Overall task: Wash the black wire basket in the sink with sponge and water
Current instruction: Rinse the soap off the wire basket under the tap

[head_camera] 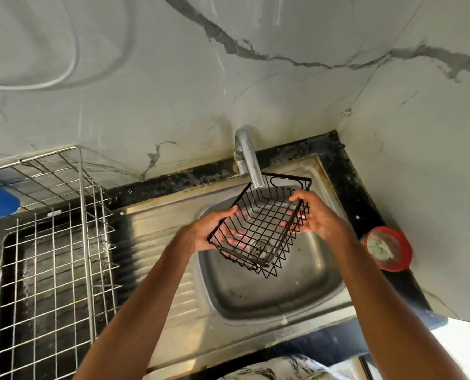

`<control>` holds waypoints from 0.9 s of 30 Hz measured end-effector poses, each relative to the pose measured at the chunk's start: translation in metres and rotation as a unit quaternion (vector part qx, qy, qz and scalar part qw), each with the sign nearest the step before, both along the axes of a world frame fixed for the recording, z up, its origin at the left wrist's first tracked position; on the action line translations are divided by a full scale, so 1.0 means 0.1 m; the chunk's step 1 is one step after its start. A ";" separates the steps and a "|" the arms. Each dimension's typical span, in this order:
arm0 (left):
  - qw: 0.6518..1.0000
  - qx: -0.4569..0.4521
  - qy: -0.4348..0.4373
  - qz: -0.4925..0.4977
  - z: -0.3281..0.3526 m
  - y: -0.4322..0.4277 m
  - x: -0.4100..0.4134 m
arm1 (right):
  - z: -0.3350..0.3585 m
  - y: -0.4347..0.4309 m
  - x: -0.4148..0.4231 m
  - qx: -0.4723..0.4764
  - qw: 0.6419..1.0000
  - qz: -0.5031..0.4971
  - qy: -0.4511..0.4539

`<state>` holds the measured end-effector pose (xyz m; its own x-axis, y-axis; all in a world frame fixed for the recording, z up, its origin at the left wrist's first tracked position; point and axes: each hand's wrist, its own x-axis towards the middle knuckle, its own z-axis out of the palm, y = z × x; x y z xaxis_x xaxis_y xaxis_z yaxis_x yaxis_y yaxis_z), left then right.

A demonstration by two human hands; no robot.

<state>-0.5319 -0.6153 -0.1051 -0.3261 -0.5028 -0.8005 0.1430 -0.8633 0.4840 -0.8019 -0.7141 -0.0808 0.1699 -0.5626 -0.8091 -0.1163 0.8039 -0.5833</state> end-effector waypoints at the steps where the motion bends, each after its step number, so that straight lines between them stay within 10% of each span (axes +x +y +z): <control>1: 1.000 -0.001 -0.004 -0.002 0.01 0.00 -0.03 | -0.01 -0.02 -0.01 -0.003 1.000 0.000 -0.021; 6: 0.994 -0.050 -0.101 0.016 -0.05 0.04 -0.14 | -0.25 -0.04 0.23 -0.107 0.988 0.025 0.109; 9: 0.987 -0.073 -0.133 0.050 -0.15 0.08 -0.19 | -0.34 0.13 0.44 -0.432 0.814 0.060 0.385; 11: 0.982 -0.095 -0.150 0.059 -0.19 0.12 -0.24 | -0.32 0.30 0.61 -0.559 0.744 0.126 0.345; 15: 0.972 -0.153 -0.160 0.075 -0.04 0.18 -0.47 | -0.57 0.48 0.92 -0.354 0.836 0.325 0.264; 21: 0.958 -0.175 -0.171 0.149 -0.12 0.42 -0.65 | -0.80 0.69 1.01 -0.404 0.730 0.512 0.203; 27: 0.947 -0.176 -0.220 0.155 -0.13 0.50 -0.74 | -0.85 0.70 1.03 -0.332 0.761 0.455 0.320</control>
